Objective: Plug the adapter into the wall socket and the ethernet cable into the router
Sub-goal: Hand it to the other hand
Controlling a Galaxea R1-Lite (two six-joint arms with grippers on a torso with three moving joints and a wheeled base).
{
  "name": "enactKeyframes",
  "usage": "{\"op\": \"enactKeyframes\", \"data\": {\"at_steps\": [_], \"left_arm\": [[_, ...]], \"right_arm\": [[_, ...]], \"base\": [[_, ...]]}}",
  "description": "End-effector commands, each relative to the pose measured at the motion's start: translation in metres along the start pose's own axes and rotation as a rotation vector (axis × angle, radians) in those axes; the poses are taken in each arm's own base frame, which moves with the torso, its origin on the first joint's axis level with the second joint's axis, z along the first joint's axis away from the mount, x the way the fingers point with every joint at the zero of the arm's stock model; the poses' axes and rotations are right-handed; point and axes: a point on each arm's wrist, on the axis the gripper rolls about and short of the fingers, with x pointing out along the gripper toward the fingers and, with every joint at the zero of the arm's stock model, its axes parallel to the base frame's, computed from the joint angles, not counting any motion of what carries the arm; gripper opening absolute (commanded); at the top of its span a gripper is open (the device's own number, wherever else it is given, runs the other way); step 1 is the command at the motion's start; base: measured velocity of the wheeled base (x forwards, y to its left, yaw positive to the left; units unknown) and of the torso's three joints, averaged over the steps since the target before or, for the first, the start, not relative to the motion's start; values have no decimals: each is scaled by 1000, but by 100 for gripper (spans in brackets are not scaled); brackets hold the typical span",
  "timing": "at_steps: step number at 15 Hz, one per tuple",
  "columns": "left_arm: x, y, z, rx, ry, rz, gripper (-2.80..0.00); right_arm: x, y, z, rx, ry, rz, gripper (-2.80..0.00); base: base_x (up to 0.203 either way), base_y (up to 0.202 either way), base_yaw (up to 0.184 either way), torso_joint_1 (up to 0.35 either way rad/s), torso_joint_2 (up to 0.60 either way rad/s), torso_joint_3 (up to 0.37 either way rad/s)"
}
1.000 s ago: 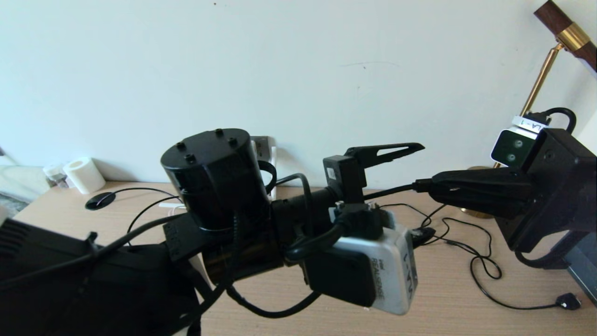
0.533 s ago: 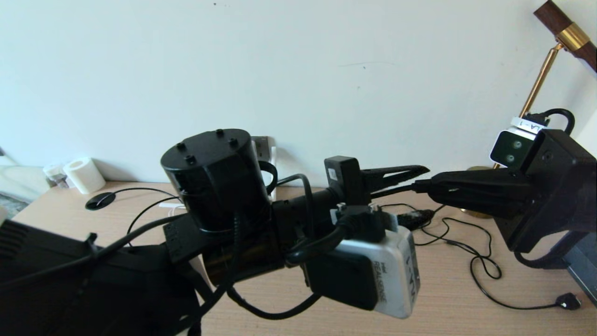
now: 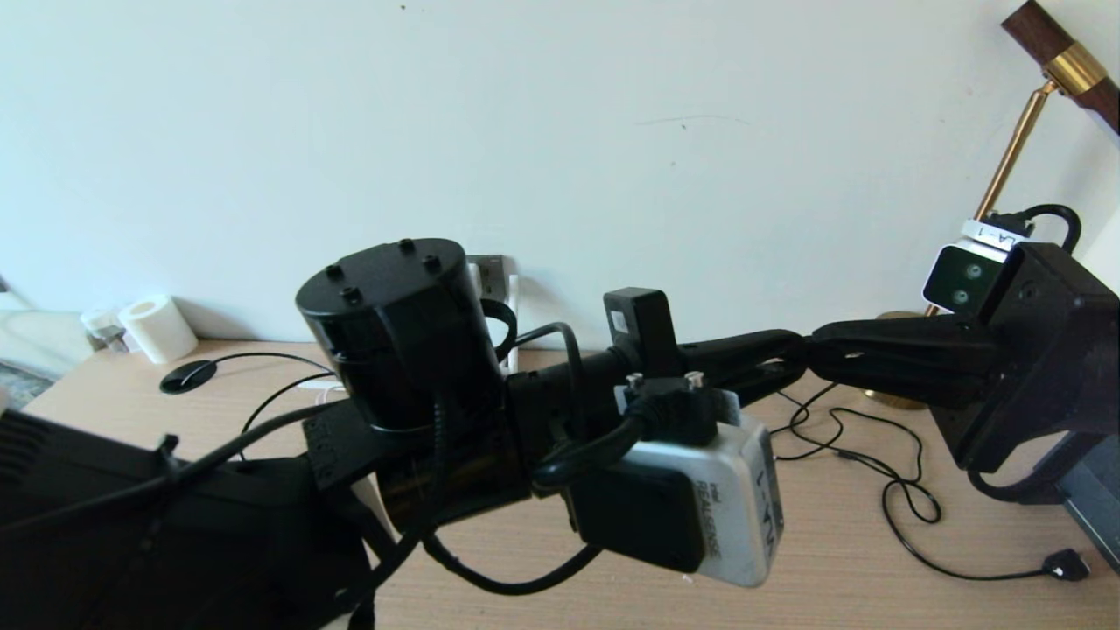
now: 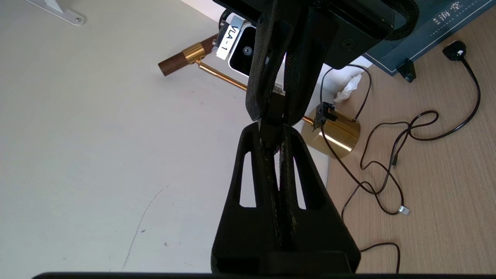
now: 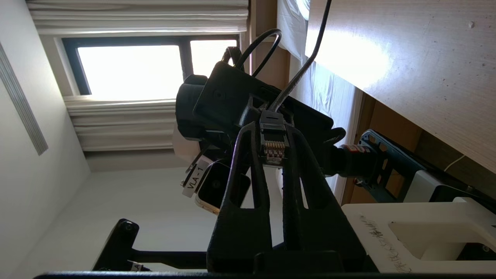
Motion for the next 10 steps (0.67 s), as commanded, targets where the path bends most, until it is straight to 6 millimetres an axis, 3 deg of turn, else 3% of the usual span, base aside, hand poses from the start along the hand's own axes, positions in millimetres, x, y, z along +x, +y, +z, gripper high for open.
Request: {"op": "enactKeyframes", "data": {"at_steps": [1, 2, 7, 10], "left_arm": [[0, 0, 0, 7, -4, 2, -280], [0, 0, 0, 7, -4, 1, -280], [-2, 1, 1, -19, 2, 5, -280], [-4, 7, 1, -263, 47, 42, -280]], "right_arm": [[0, 0, -1, 1, 5, 3, -280], [0, 0, -1, -7, 7, 3, 0], [-4, 1, -4, -36, -18, 1, 0], [-13, 1, -13, -151, -181, -11, 0]], "base": [[0, 0, 0, 0, 0, 0], [0, 0, 0, 0, 0, 0], [0, 0, 0, 0, 0, 0], [0, 0, 0, 0, 0, 0]]}}
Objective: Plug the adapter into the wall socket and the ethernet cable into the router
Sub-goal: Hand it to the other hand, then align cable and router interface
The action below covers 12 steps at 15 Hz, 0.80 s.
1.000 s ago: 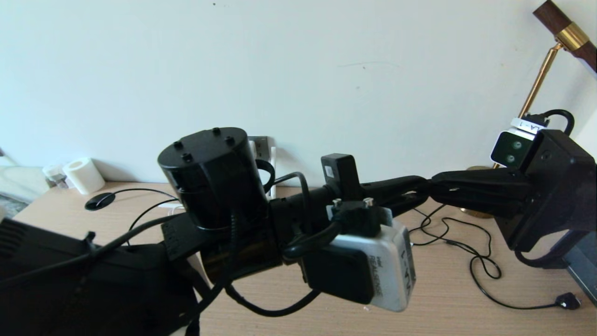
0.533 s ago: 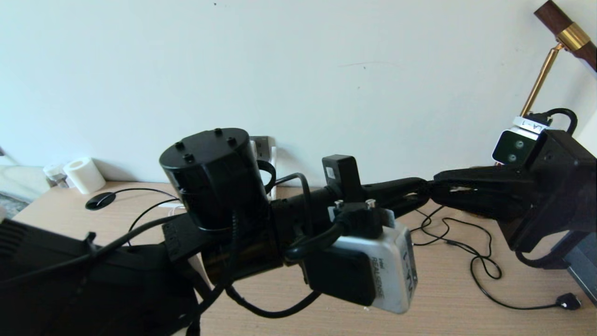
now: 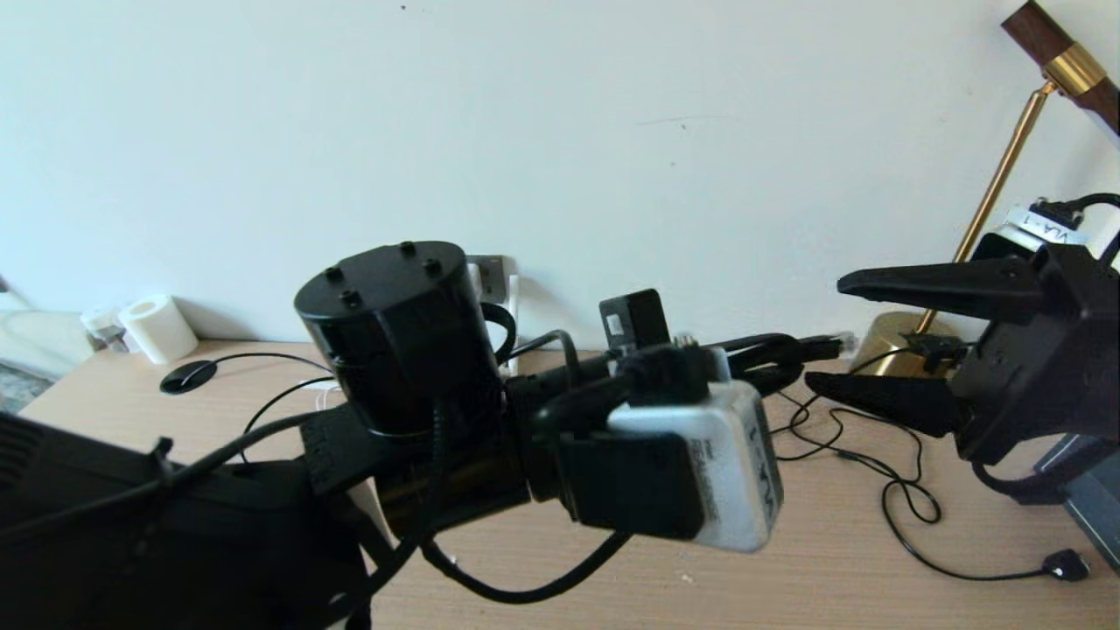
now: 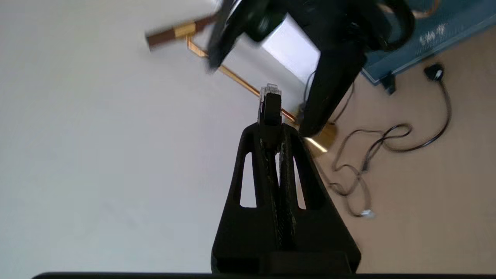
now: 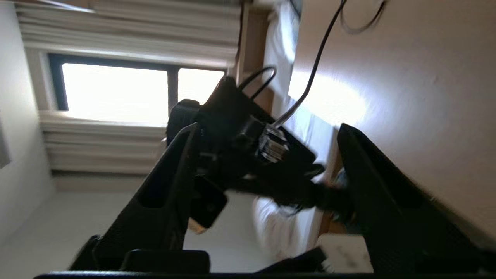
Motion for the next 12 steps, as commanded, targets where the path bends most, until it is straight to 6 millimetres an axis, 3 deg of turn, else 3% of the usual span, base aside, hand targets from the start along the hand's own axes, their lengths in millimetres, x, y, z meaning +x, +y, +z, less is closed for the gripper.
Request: {"op": "enactKeyframes", "data": {"at_steps": [1, 3, 5, 7, 9, 10, 12], "left_arm": [[-4, 7, 0, -241, 36, 53, -280], [-6, 11, -5, -539, 112, 155, -280], [-7, 11, -10, -835, 189, 284, -280], [-11, 8, -20, -1051, 248, 374, -280], [-13, 5, -28, -1223, 286, 422, -280], [-16, 2, -37, -1264, 354, 446, -280], [-21, -3, -55, -1268, 470, 551, -280]], "right_arm": [[-10, 1, -9, -126, -91, -6, 0], [-21, -5, -18, -327, -247, -100, 0], [-33, -18, -28, -554, -431, -299, 0], [-51, -27, -43, -774, -580, -522, 0], [-74, -25, -64, -919, -665, -598, 0], [-86, -24, -76, -974, -702, -623, -280], [-106, -30, -97, -1018, -735, -707, -280]], "base": [[0, 0, 0, 0, 0, 0], [0, 0, 0, 0, 0, 0], [0, 0, 0, 0, 0, 0], [0, 0, 0, 0, 0, 0], [0, 0, 0, 0, 0, 0], [0, 0, 0, 0, 0, 0], [0, 0, 0, 0, 0, 0]]}}
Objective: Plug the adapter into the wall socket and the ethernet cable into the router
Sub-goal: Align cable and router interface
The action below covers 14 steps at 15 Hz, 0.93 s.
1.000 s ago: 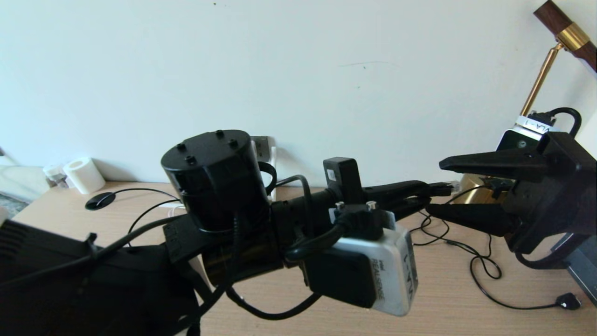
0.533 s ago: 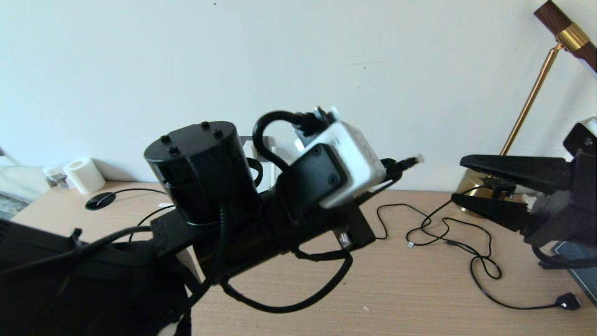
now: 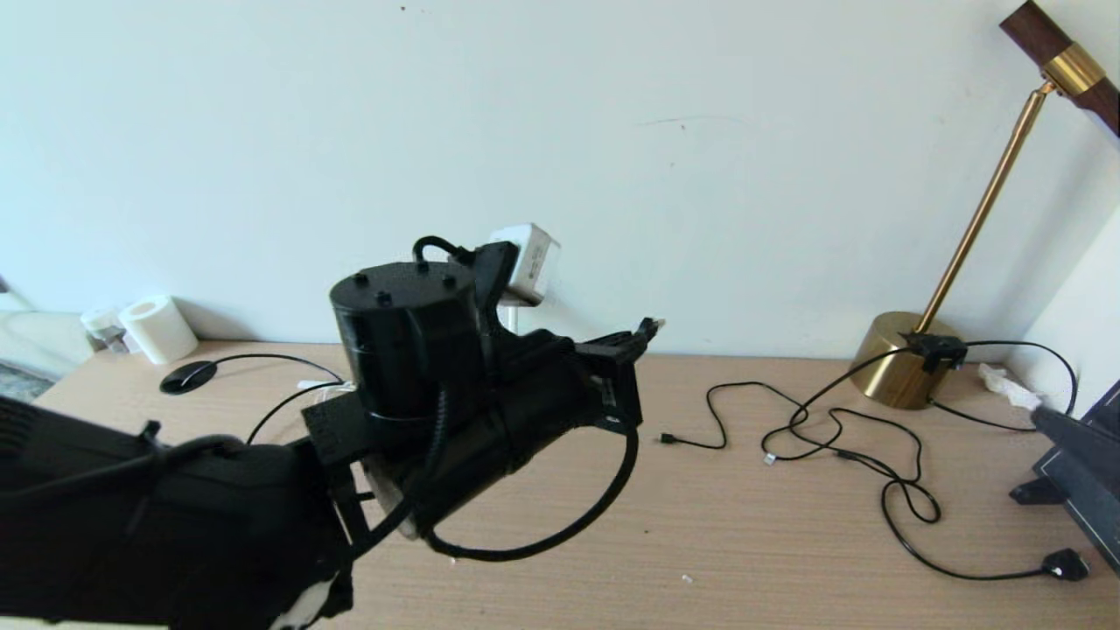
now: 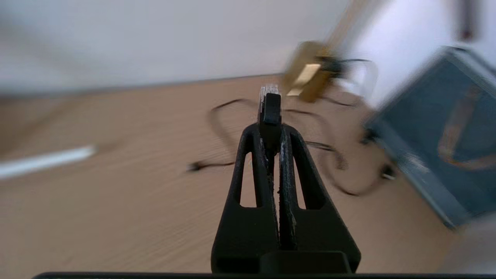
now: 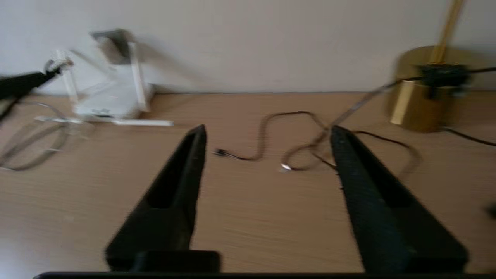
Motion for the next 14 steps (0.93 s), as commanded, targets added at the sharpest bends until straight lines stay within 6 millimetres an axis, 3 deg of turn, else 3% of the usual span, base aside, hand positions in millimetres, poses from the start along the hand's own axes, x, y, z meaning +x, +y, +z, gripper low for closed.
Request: {"op": "enactKeyframes", "data": {"at_steps": [1, 5, 7, 11, 14], "left_arm": [[7, 20, -8, -35, 10, 132, -280], [5, 58, -16, -108, 25, 269, -280], [4, 84, -26, -111, 57, 353, -280], [1, 139, -37, -117, 81, 556, -280], [-15, 162, -53, -131, 163, 578, -280]], "right_arm": [[-34, -7, -6, -26, -58, -41, -280], [-79, -22, -39, -188, 47, -212, -280], [-92, -26, -53, -218, 111, -334, -280], [-89, -34, -102, -247, 174, -394, -280], [-85, -34, -108, -238, 96, -335, -280]], "base": [[0, 0, 0, 0, 0, 0], [0, 0, 0, 0, 0, 0], [0, 0, 0, 0, 0, 0], [0, 0, 0, 0, 0, 0], [0, 0, 0, 0, 0, 0]]}}
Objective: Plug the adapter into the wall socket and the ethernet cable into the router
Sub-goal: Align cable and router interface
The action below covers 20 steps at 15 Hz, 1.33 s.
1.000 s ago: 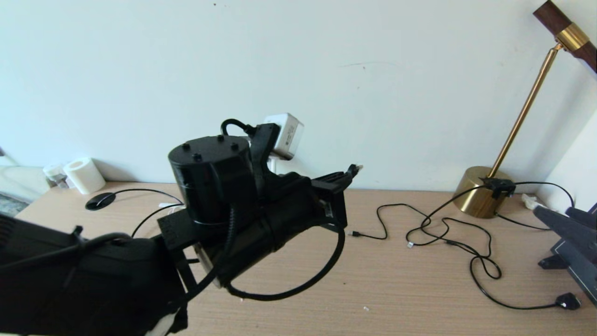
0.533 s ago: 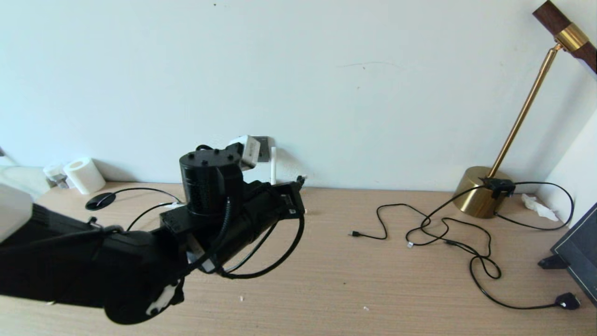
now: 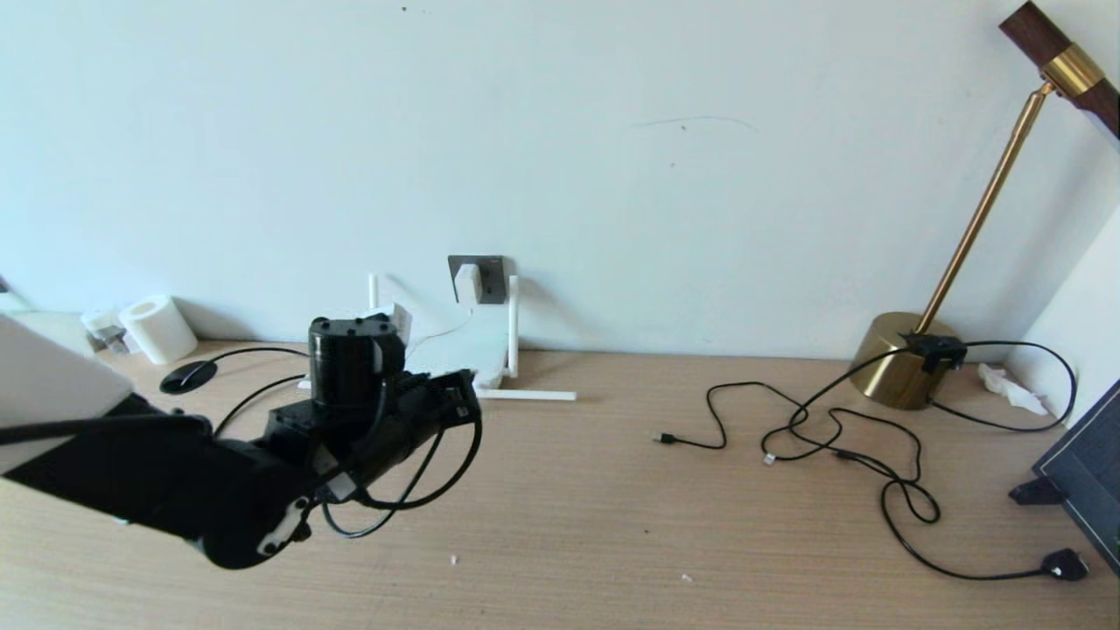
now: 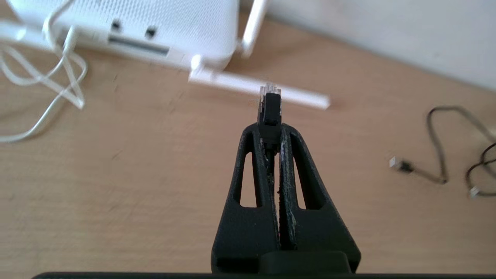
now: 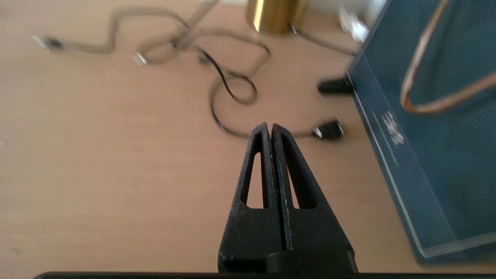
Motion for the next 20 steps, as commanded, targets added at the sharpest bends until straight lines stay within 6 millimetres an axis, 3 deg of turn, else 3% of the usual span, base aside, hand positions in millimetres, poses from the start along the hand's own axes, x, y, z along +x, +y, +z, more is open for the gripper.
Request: {"op": "enactKeyframes", "data": {"at_steps": [1, 4, 8, 11, 17, 20], "left_arm": [[0, 25, -9, -9, 53, 24, -280], [-4, 52, -18, 10, 117, 15, -280], [10, 74, -37, 22, 102, 45, -280], [20, 79, -49, 61, 77, 45, -280], [42, 89, -69, 62, 40, 81, -280], [46, 91, -74, 61, 29, 83, -280]], "right_arm": [[1, 2, -5, 15, 1, 63, -280], [0, 7, -17, 51, 108, 255, -280], [-1, 6, -21, 41, 162, 193, -280], [0, 7, -21, 28, 178, -6, -280], [-1, 8, -22, -55, 140, 150, -280], [-15, 6, -25, -32, -39, 184, -280]], "base": [[0, 0, 0, 0, 0, 0], [0, 0, 0, 0, 0, 0], [0, 0, 0, 0, 0, 0], [0, 0, 0, 0, 0, 0], [0, 0, 0, 0, 0, 0], [0, 0, 0, 0, 0, 0]]}}
